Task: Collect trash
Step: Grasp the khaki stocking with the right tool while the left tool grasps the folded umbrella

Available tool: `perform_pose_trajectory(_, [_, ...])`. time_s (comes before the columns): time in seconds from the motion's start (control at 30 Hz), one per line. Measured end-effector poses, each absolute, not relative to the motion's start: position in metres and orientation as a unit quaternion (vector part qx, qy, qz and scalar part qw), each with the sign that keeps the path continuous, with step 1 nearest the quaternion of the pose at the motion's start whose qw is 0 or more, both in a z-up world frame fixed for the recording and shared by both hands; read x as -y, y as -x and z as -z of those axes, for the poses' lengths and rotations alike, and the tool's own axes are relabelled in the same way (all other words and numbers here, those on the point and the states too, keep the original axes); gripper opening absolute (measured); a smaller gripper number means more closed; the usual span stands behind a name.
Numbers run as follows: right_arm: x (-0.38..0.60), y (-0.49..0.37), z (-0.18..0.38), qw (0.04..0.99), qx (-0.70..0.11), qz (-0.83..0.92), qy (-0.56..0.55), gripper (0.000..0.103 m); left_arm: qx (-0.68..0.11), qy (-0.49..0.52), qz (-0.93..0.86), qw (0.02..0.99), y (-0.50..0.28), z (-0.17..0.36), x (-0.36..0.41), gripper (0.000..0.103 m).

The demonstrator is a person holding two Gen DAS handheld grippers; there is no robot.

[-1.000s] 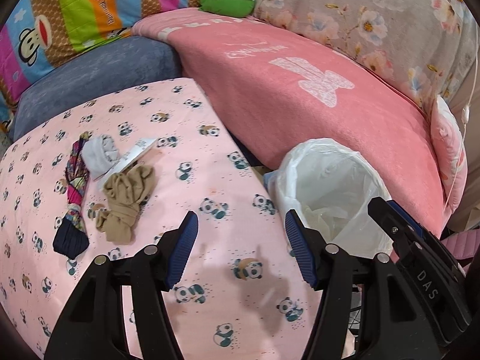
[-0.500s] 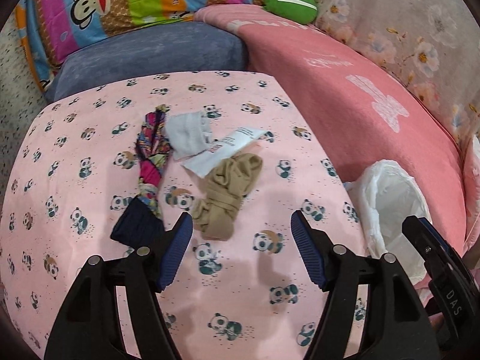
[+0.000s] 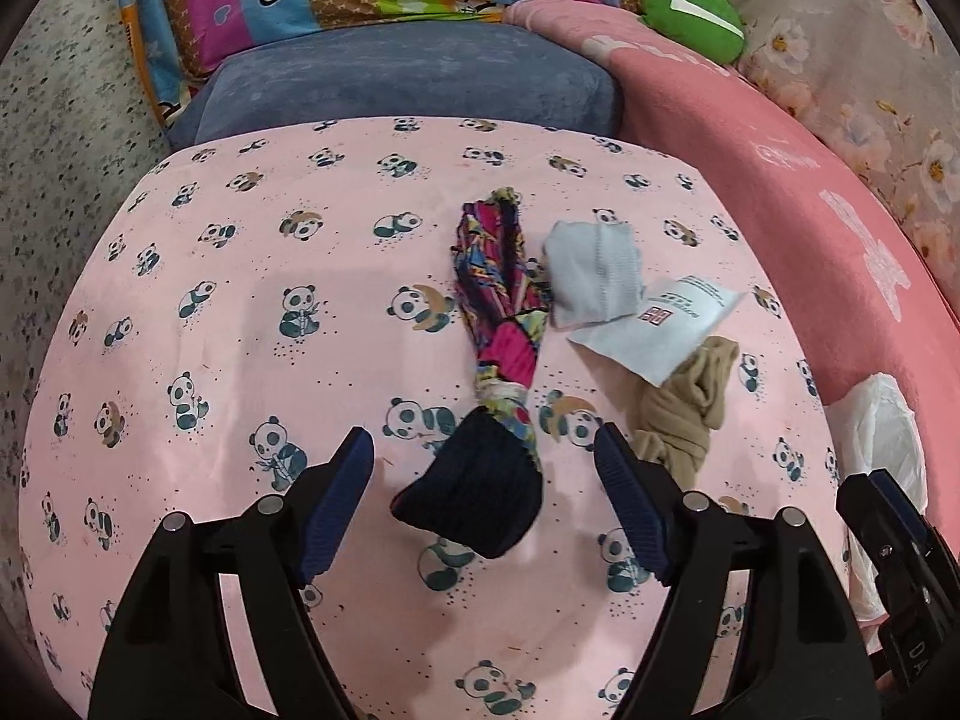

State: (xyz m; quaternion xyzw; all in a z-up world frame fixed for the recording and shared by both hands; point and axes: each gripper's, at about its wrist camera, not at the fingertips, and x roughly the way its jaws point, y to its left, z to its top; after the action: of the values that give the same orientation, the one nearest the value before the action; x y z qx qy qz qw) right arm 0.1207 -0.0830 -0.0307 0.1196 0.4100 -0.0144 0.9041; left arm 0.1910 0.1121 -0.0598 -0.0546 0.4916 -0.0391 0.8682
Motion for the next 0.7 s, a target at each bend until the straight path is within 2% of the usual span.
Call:
perform_pose_trajectory(0.5, [0.044,-0.179,0.075,0.882,-0.454,-0.007,-0.124,0.045,-0.527,0.062,0.051,0.846,-0.234,0.096,-0.123,0.072])
perform_pose_trajectory(0.6, [0.042,-0.183,0.083,0.878,-0.460,-0.013,-0.129,0.044,-0.531,0.064,0.058,0.843,-0.237,0.101,-0.121,0.067])
perform_pose_trajectory(0.7, [0.040,-0.186,0.087,0.876,-0.463,-0.018,-0.132,0.042,-0.524,0.054,0.069,0.847,-0.237,0.101,-0.116,0.055])
